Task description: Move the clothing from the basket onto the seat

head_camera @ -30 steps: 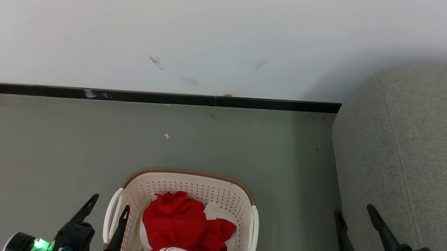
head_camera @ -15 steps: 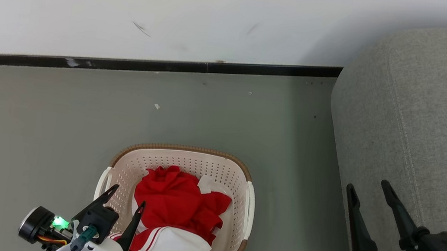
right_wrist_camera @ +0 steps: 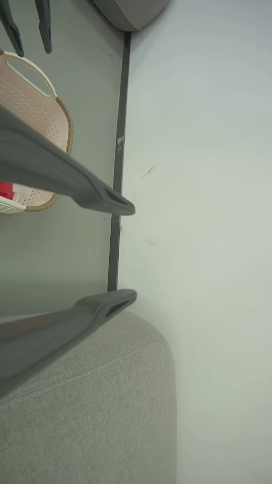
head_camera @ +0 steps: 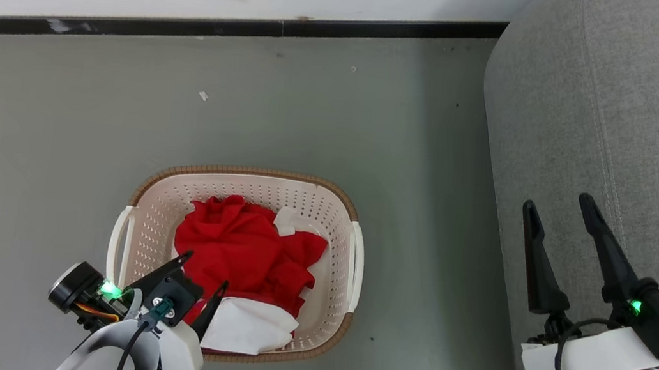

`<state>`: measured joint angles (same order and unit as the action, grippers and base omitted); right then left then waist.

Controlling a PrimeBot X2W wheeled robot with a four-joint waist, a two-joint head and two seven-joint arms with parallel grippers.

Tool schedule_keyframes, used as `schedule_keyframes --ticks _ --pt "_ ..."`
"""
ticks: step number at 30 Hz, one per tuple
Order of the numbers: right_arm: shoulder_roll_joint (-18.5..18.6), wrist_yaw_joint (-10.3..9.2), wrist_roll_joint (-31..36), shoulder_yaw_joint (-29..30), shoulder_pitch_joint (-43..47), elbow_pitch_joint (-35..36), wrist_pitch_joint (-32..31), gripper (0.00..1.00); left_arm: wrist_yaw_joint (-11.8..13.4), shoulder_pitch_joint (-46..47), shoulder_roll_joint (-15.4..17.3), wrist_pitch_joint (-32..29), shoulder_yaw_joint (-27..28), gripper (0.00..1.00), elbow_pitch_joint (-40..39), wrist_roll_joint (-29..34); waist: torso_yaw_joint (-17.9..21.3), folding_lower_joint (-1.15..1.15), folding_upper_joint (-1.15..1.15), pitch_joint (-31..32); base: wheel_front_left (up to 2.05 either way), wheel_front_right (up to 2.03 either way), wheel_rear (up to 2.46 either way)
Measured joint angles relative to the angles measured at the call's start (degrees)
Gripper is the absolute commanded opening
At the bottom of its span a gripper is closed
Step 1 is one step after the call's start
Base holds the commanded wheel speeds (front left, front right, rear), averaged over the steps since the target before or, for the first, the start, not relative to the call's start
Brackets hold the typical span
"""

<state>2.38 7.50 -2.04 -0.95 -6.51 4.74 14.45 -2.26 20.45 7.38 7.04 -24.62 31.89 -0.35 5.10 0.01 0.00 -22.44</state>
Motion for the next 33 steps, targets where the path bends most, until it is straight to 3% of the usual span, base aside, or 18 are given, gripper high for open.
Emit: schedule_keyframes --ticks 11,33 --pt "0.02 0.00 0.02 -1.38 -6.98 0.54 0.00 1.00 -2.93 3.46 0.27 -3.90 -2.94 1.00 5.84 0.97 2.34 0.00 0.00 -6.22 0.00 0.00 0.00" --pt "0.13 0.00 0.74 -2.45 -17.96 -0.80 0.16 1.00 -4.92 10.29 1.90 -9.32 -6.87 1.00 12.70 1.38 5.84 0.00 0.00 -13.86 0.00 0.00 0.00"
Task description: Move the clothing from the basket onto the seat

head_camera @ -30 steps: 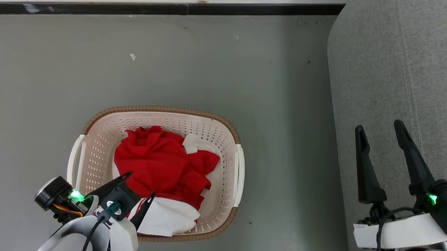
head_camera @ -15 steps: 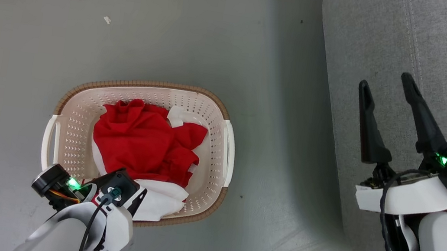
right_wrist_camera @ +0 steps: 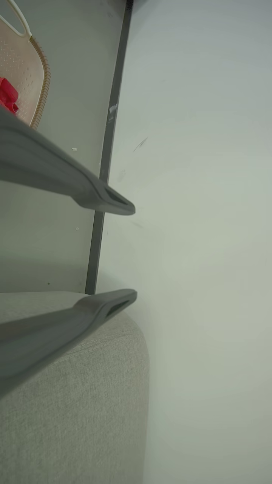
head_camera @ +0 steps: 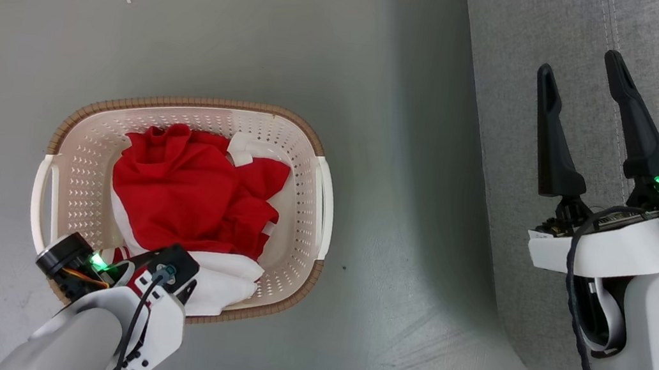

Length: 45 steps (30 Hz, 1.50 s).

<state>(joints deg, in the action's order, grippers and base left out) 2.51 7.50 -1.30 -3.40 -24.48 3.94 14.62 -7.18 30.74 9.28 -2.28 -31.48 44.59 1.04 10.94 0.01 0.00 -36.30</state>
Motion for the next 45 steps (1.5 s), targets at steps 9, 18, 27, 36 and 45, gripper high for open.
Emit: schedule_keyframes --ticks 9,18,27,36,45 --pt "0.01 0.00 -1.22 -0.80 -0.76 -1.00 0.00 1.00 -0.04 1.93 0.91 -2.93 -1.42 1.00 2.91 -0.02 1.18 0.00 0.00 -1.50 0.00 0.00 0.00" --pt "0.01 0.00 -2.04 -1.01 -2.71 -1.38 0.00 1.00 -0.04 3.01 1.29 -6.27 -3.33 0.50 5.66 -1.30 2.47 0.00 0.00 -2.68 0.00 0.00 0.00" --pt "0.01 0.00 -2.33 0.08 -3.05 -2.44 0.00 1.00 -0.04 4.92 0.07 -4.69 -5.26 0.00 4.49 -4.41 2.95 0.00 0.00 -2.87 0.00 0.00 0.00" --pt "0.01 0.00 -2.31 1.27 -3.06 -2.83 0.00 1.00 -0.04 5.33 0.00 0.27 -1.64 0.00 1.76 -8.18 2.13 0.00 0.00 -2.00 0.00 0.00 0.00" --pt "0.00 0.00 -2.21 3.10 -2.99 -3.69 0.00 1.00 0.91 5.27 -0.78 6.72 3.02 0.00 -2.23 -11.78 0.64 0.00 0.00 -0.32 0.00 0.00 0.00"
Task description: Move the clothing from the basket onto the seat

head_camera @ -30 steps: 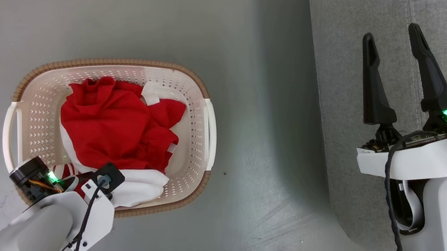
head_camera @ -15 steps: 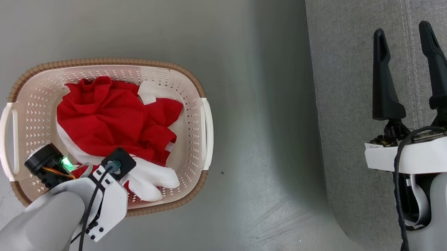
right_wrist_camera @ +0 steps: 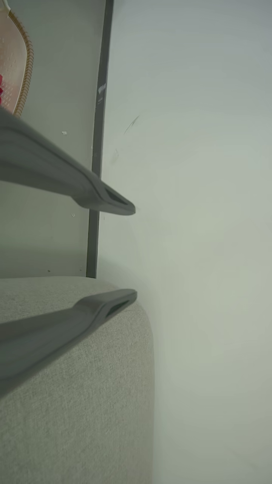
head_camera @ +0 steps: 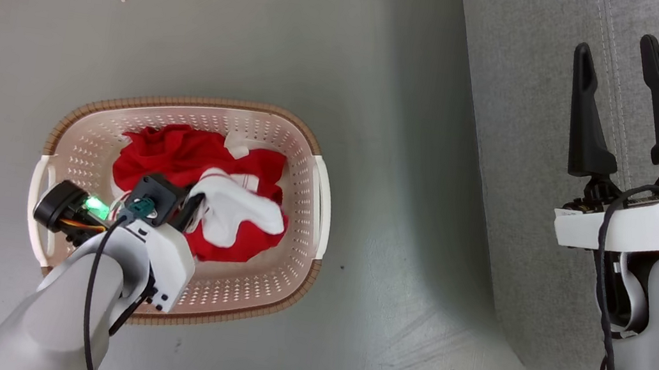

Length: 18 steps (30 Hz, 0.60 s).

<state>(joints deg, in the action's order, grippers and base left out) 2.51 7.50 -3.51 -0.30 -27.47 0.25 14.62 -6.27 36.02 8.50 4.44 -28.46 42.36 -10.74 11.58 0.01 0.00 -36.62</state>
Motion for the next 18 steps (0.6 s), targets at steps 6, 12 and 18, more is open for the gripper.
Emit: schedule_keyframes --ticks 6,12,18 --pt "0.01 0.00 0.07 1.16 0.51 -0.71 0.00 1.00 1.64 -0.12 -1.25 3.86 2.72 0.00 -3.09 -2.02 -1.12 0.00 0.00 1.56 0.00 0.00 0.00" --pt "0.00 0.00 0.62 1.56 2.72 -1.67 0.00 1.00 2.94 -0.36 -1.65 6.81 5.55 0.00 -6.22 -4.48 -2.24 0.00 0.00 3.49 0.00 0.00 0.00" --pt "0.00 0.00 1.15 1.48 4.21 -2.75 0.00 1.00 3.44 -0.95 -2.37 7.62 7.81 0.00 -9.34 -6.93 -3.33 0.00 0.00 5.74 0.00 0.00 0.00"
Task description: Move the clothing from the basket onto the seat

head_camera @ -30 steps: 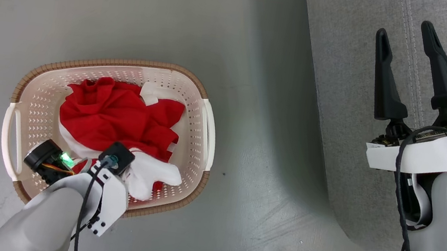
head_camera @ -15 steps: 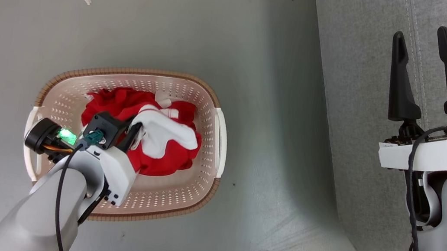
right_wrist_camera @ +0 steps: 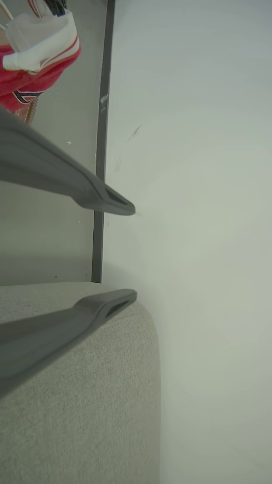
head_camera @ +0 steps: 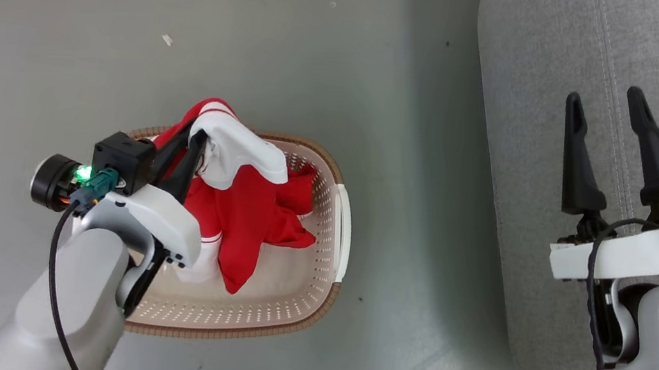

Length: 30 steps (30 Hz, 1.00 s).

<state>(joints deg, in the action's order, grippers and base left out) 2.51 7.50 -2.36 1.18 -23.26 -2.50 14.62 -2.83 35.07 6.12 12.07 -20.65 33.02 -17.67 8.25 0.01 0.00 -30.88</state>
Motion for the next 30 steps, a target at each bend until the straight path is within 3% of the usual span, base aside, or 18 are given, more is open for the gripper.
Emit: schedule_keyframes --ticks 30 --pt "0.00 0.00 1.27 -2.53 9.29 -4.05 0.00 1.00 -0.93 -1.66 -0.40 -0.02 2.49 0.00 -10.23 -5.02 -4.57 0.00 0.00 14.92 0.00 0.00 0.00"
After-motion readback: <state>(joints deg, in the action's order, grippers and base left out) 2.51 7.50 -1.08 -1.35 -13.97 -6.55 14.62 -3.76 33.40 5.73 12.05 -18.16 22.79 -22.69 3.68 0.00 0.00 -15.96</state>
